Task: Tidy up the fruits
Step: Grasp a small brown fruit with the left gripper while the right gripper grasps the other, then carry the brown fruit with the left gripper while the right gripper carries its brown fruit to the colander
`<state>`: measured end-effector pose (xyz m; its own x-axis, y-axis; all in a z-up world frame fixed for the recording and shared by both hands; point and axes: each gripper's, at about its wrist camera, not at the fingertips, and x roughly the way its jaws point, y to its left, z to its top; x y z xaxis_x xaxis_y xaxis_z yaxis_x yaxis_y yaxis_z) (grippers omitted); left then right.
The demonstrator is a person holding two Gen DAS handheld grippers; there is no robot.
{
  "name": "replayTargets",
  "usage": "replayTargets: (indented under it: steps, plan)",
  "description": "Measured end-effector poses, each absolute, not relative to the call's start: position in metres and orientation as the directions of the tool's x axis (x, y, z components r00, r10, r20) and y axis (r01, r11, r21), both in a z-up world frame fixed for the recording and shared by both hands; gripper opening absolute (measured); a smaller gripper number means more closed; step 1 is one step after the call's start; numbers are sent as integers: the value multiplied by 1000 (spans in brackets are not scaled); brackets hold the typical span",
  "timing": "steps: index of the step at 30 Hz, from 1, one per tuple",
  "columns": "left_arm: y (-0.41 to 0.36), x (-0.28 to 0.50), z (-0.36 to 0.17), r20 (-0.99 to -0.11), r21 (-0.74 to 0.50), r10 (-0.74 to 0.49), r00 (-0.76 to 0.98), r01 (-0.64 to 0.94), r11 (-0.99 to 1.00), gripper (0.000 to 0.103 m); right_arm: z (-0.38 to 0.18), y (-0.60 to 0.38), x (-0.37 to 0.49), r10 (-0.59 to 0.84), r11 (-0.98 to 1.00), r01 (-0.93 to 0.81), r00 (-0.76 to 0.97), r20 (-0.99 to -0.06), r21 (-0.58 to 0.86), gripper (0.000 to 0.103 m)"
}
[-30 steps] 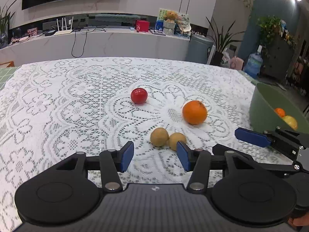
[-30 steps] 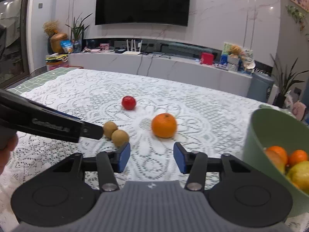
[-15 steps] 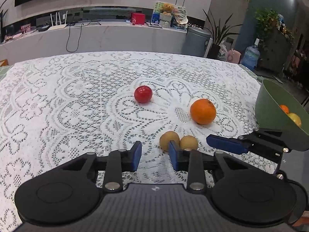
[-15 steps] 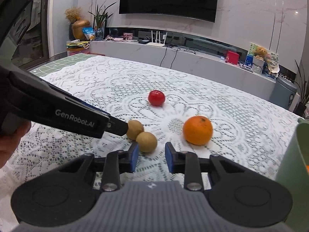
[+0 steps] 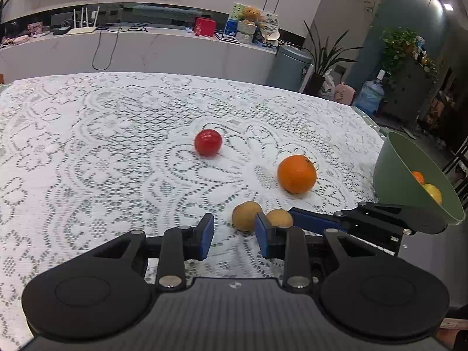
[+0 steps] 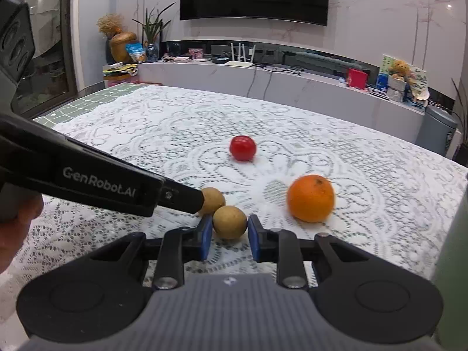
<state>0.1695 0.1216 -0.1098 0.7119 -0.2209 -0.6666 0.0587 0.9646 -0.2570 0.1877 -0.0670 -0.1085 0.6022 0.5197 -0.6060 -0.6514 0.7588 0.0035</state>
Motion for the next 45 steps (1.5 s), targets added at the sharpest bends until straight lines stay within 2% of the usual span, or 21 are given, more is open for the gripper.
replayTargets:
  steps: [17, 21, 24, 34, 45]
  plan:
    - [100, 185, -119, -680, -186, -189, 708, 83, 979, 37, -101, -101, 181, 432, 817, -575, 653, -622, -36, 23]
    - [99, 183, -120, -678, -178, -187, 711, 89, 980, 30, -100, -104, 180, 430, 821, -570, 654, -622, -31, 23]
    - [96, 182, -119, -676, -158, -179, 715, 96, 983, 29, -97, -107, 178, 434, 821, -570, 657, -616, -29, 23]
    - [86, 161, -106, -672, -150, -169, 721, 90, 985, 29, -73, -122, 164, 425, 832, -553, 694, -581, -52, 23]
    - [65, 136, -74, -643, -171, -185, 743, 96, 981, 29, -36, -162, 139, 410, 855, -511, 771, -488, -88, 23]
